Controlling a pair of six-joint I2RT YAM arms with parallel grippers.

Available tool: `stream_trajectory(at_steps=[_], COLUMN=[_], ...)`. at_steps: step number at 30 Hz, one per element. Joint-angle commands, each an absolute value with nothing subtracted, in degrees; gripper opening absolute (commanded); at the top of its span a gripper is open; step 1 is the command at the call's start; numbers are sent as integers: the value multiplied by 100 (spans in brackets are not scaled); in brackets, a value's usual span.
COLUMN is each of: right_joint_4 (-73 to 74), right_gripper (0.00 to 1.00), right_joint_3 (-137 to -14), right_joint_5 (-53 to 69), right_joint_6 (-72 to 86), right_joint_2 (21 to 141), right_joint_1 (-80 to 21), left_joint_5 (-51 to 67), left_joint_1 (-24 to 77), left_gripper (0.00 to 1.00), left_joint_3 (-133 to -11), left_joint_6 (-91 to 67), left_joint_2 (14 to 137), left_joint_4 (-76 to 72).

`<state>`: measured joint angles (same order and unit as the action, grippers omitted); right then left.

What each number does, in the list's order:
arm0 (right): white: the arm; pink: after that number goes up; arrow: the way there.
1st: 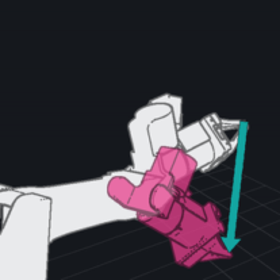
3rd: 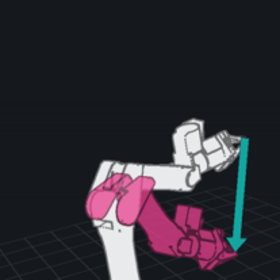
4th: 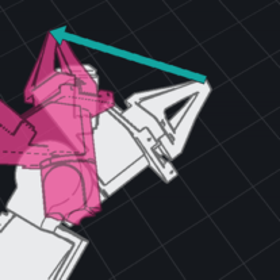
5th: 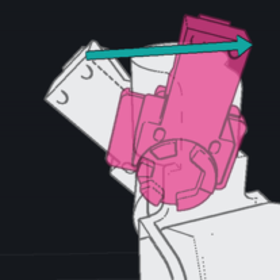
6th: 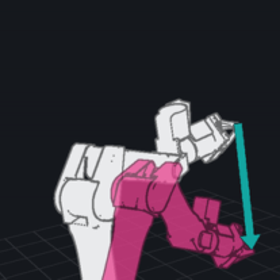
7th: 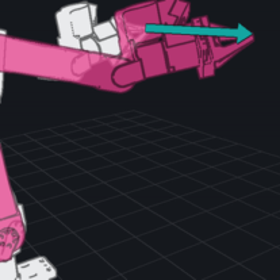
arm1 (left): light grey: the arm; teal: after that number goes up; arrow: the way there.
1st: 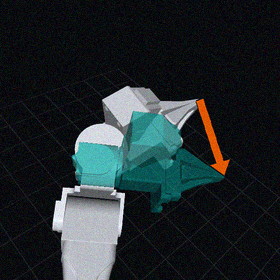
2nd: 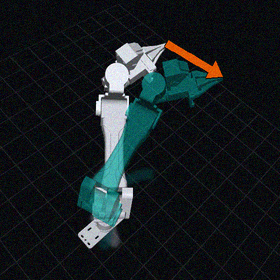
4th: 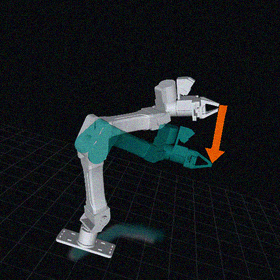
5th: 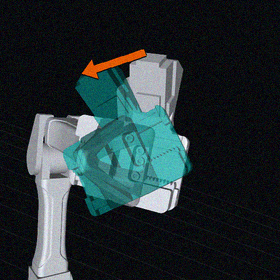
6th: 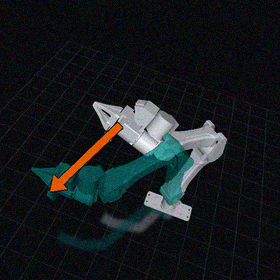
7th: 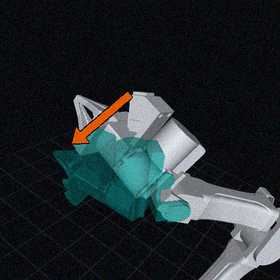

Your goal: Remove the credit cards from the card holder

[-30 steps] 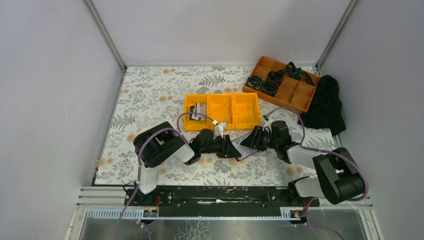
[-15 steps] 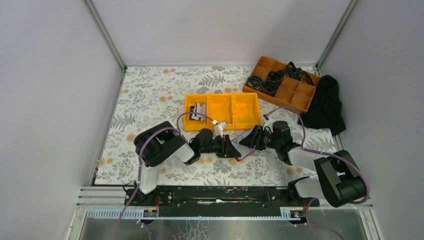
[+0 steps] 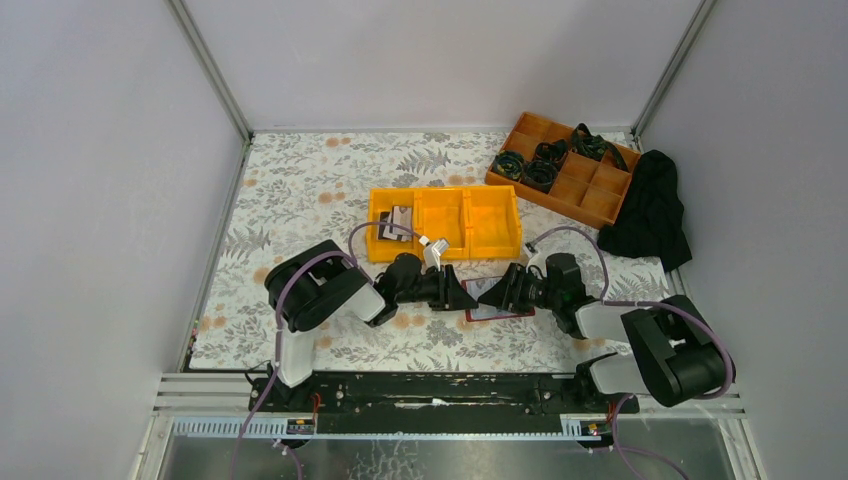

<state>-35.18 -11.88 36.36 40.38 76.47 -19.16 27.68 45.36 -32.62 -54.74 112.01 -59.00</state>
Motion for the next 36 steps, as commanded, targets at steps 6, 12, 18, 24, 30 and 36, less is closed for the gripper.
stream_trajectory(at_steps=[6, 12, 18, 24, 30, 36], right_joint_4=[-4400, -4868, -4753, -3135, -2690, -2565], right_gripper=[51, 51, 51, 48, 45, 41], right_joint_3=[-1145, -1215, -1216, -1522, -1617, -1574], right_joint_5=[4070, 4232, 4186, 3600, 3489, 3384], right_joint_6=[4350, 4583, 4577, 3864, 3736, 3708], right_joint_2=[7985, 8286, 8199, 7327, 7021, 6970], right_joint_1=[-1937, -1940, -1937, -1896, -1785, -1688], left_joint_5=[2494, 2499, 2522, 2608, 2735, 2724], left_joint_1=[4483, 4483, 4470, 4261, 3974, 3931], left_gripper=[44, 44, 44, 44, 44, 44], left_joint_3=[-3225, -3260, -3249, -3059, -2910, -2885], left_joint_6=[-5247, -5245, -5265, -5370, -5490, -5443], left_joint_2=[11154, 11189, 11233, 11365, 11492, 11450], left_joint_4=[-5527, -5505, -5548, -5861, -6187, -6151])
